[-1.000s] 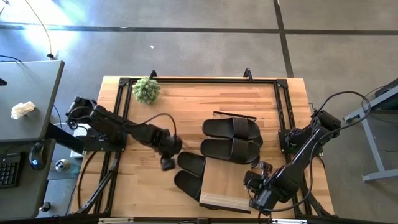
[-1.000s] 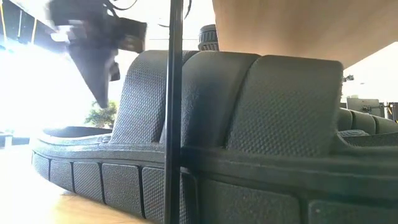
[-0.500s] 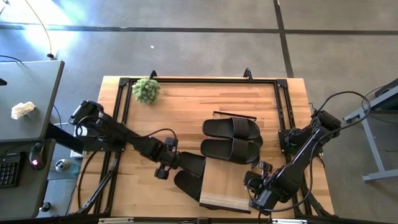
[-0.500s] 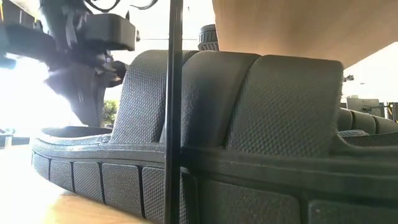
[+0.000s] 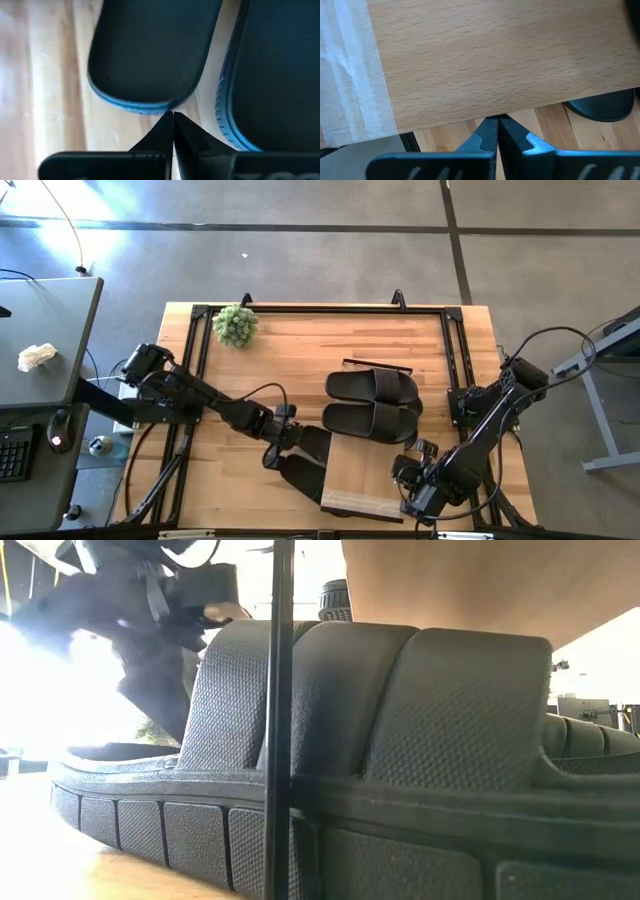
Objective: Pick and place slides into the shelf
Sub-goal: Put the black slide under the shelf, then adjust the black slides under the shelf
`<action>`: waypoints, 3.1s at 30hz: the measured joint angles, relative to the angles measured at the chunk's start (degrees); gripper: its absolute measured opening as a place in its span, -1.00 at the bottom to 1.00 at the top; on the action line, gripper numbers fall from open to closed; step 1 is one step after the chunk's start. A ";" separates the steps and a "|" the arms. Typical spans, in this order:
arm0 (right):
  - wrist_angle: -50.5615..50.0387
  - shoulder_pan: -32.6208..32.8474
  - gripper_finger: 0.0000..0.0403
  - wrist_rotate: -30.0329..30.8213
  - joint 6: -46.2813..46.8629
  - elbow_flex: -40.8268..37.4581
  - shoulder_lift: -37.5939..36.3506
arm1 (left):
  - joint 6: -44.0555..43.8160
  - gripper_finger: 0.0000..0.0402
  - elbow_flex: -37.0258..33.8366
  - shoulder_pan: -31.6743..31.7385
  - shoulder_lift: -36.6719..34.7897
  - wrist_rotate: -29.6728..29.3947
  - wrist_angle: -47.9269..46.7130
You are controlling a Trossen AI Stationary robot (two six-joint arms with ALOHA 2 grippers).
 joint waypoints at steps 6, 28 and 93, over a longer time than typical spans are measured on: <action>0.00 0.00 -1.00 0.00 0.00 0.00 0.00 | -1.30 -1.00 0.35 -0.07 2.57 2.08 4.19; -0.04 -0.02 -1.00 0.00 -0.02 0.00 0.00 | -1.72 -1.00 0.39 -0.07 3.91 3.76 14.53; 0.38 0.02 -1.00 -0.44 -0.48 0.00 -0.02 | -17.52 -1.00 -6.62 -11.26 -5.67 -1.22 1.18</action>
